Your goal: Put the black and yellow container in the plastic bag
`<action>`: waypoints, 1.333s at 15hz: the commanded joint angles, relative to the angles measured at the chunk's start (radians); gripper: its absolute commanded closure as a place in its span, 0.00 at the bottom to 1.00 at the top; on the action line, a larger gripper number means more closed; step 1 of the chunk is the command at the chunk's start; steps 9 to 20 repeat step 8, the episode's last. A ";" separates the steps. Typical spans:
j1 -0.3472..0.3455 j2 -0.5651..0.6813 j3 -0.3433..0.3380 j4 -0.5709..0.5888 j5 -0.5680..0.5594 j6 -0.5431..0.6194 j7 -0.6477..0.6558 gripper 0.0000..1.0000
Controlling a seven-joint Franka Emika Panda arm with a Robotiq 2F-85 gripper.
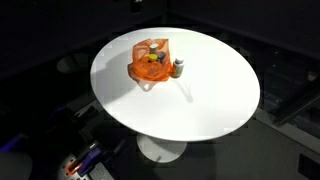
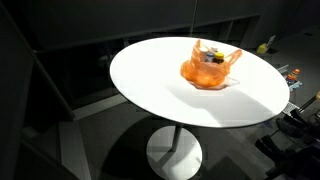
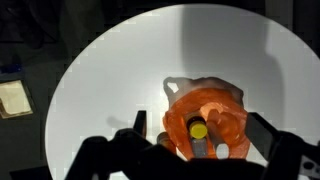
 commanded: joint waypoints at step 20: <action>-0.011 -0.012 0.005 -0.001 0.001 -0.012 0.005 0.00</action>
